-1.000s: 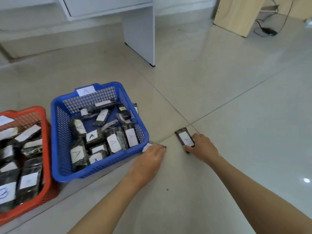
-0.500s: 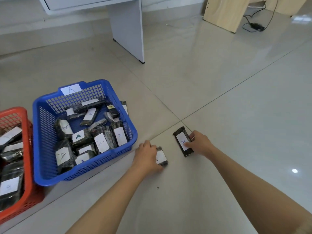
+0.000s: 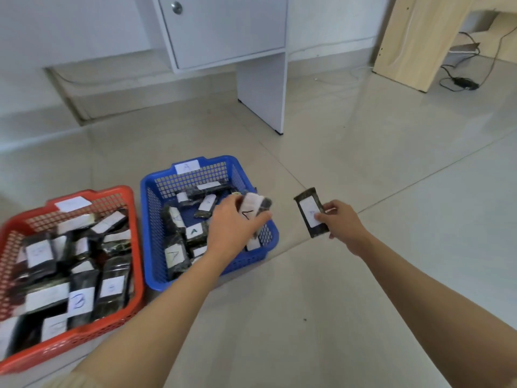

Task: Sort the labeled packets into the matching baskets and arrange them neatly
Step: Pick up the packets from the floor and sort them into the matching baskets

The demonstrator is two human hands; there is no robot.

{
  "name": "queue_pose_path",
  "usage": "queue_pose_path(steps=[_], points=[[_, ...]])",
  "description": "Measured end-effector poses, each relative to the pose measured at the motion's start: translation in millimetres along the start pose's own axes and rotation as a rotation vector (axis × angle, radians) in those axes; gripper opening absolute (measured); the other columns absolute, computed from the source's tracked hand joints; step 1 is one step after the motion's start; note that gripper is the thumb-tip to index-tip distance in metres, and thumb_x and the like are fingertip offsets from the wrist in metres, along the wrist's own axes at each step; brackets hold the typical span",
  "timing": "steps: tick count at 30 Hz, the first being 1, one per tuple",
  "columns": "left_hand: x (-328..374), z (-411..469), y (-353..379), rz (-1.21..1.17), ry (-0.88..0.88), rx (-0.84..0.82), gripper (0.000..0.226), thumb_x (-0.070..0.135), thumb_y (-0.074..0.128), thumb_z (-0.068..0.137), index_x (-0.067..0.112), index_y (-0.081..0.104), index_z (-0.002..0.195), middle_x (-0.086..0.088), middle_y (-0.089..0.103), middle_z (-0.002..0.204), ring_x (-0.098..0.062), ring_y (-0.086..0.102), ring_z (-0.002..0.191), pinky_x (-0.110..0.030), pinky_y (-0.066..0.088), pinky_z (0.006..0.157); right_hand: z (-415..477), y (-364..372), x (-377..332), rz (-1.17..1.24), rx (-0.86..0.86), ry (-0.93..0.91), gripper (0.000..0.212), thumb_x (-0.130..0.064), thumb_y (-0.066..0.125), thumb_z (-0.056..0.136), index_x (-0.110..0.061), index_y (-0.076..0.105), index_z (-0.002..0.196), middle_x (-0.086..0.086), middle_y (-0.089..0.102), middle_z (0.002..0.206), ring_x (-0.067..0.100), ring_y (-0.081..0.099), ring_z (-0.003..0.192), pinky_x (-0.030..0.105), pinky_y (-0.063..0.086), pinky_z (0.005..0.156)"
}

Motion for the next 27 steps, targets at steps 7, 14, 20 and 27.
queue_pose_path(steps=[7,14,20,27], points=[[-75,39,-94,0.561,-0.035,0.196,0.074,0.058,0.067,0.073,0.014,0.047,0.129,-0.006,0.053,0.128,-0.027,0.045,0.120,-0.044,0.042,0.095,0,122,-90,-0.038,-0.275,-0.156,0.035,-0.001,0.060,0.085,-0.011,0.051,0.118,0.013,0.063,0.095,0.020,0.060,0.074,0.027,0.048,0.051],[-128,90,-128,0.703,0.054,0.169,0.077,0.050,0.069,0.076,0.019,0.039,0.140,-0.003,0.049,0.135,-0.024,0.041,0.126,-0.044,0.031,0.102,28,211,-127,-0.078,-0.209,-0.285,0.031,-0.004,0.055,0.091,-0.018,0.051,0.118,-0.004,0.054,0.083,0.007,0.050,0.062,0.021,0.040,0.049],[-138,140,-105,0.788,0.254,-0.064,0.076,0.044,0.069,0.075,0.022,0.036,0.140,0.003,0.046,0.138,-0.016,0.043,0.126,-0.036,0.023,0.105,55,227,-115,0.016,-0.037,-0.296,0.030,-0.007,0.054,0.092,-0.024,0.050,0.116,-0.001,0.062,0.097,0.010,0.056,0.070,0.023,0.040,0.055],[-164,181,-92,1.036,0.110,-0.180,0.070,0.056,0.064,0.076,0.024,0.045,0.134,0.002,0.043,0.135,-0.019,0.032,0.128,-0.043,0.024,0.104,77,235,-100,0.097,-0.041,-0.269,0.029,-0.009,0.055,0.093,-0.027,0.050,0.115,-0.001,0.061,0.094,0.013,0.055,0.072,0.021,0.040,0.055]])
Point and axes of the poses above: each hand's wrist, its own z-axis towards the middle knuckle, its own y-axis out of the palm, x = y × z, the point moved 8 cm from there along z, towards the middle knuckle
